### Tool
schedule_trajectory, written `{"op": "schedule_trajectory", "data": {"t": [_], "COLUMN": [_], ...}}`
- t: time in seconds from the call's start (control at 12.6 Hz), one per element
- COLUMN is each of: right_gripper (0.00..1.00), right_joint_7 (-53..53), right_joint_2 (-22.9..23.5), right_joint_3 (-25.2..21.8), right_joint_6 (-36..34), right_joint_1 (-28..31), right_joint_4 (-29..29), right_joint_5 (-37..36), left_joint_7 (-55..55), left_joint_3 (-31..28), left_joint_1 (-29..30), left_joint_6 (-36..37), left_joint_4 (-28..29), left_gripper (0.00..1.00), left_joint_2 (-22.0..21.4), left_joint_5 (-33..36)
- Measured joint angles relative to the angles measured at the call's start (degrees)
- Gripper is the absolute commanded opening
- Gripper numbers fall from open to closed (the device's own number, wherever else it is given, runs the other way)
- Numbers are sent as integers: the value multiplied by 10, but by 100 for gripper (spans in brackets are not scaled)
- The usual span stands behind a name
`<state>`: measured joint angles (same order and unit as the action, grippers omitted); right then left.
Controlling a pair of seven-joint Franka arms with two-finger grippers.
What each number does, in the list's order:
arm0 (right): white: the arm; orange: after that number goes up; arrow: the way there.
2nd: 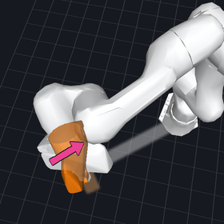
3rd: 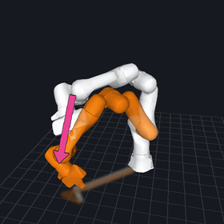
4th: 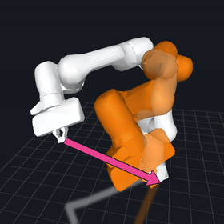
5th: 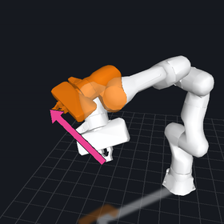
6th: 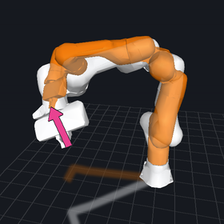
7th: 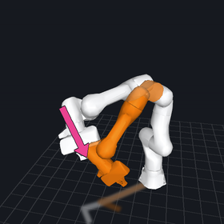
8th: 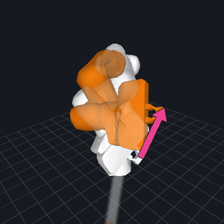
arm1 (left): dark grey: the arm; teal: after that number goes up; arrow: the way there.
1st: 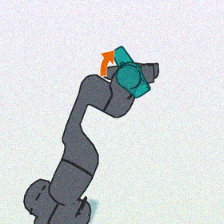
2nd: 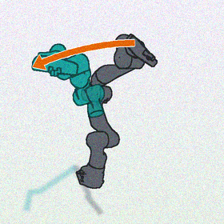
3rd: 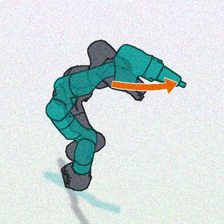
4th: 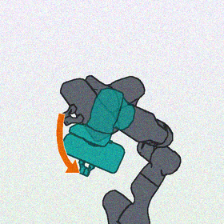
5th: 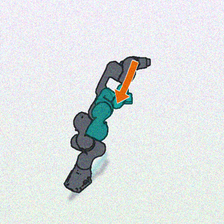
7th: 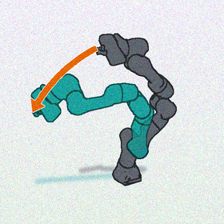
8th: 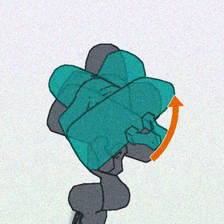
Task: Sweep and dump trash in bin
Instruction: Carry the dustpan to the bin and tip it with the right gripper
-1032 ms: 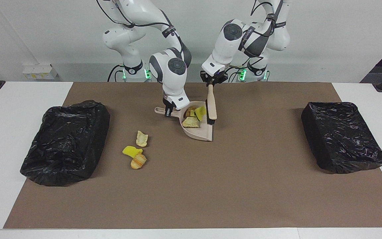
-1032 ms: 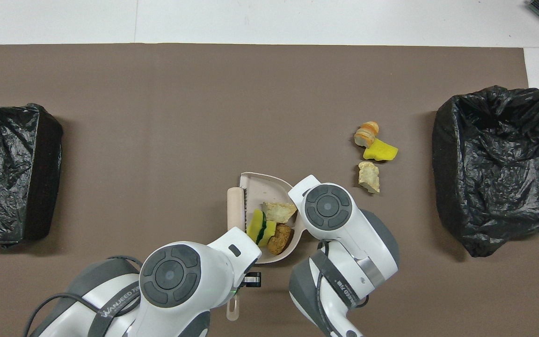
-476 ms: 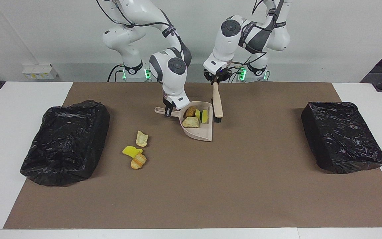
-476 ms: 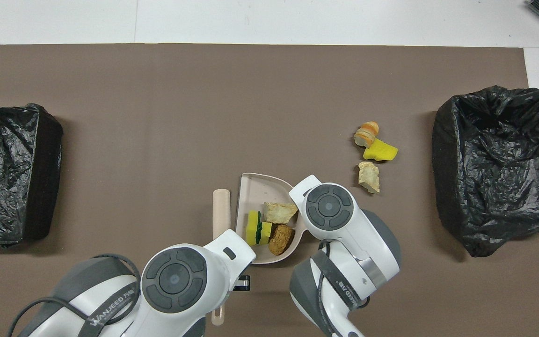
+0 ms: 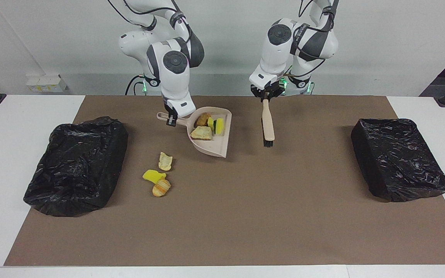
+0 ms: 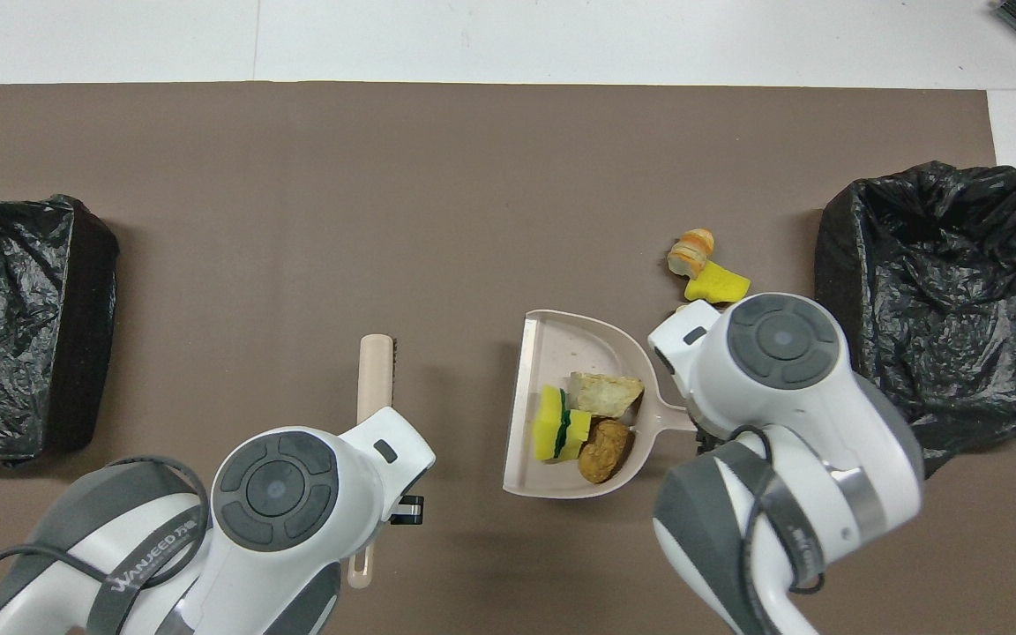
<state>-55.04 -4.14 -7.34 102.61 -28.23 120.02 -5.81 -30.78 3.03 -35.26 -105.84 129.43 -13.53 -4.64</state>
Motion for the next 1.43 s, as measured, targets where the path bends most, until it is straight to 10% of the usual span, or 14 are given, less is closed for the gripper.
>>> {"op": "schedule_trajectory", "data": {"t": [0.63,1.03,1.43], "right_gripper": [0,0,0], "right_joint_7": [-197,-307,-371], "right_joint_2": [-31,29,98], "right_joint_3": [-8,-10,-3], "right_joint_6": [-97,31,128], "right_joint_1": [272,403,404], "right_joint_4": [-124,-174,-211], "right_joint_5": [-28,-157,-308], "left_joint_7": [-131,-196,-210], "left_joint_3": [18,21,20], "left_joint_1": [-111,-207,-222], "left_joint_6": [-8,-112,-167], "left_joint_4": [82,137,168], "left_gripper": [0,0,0], "left_joint_2": [-35,-35,-12], "left_joint_5": [-16,-57,-58]}}
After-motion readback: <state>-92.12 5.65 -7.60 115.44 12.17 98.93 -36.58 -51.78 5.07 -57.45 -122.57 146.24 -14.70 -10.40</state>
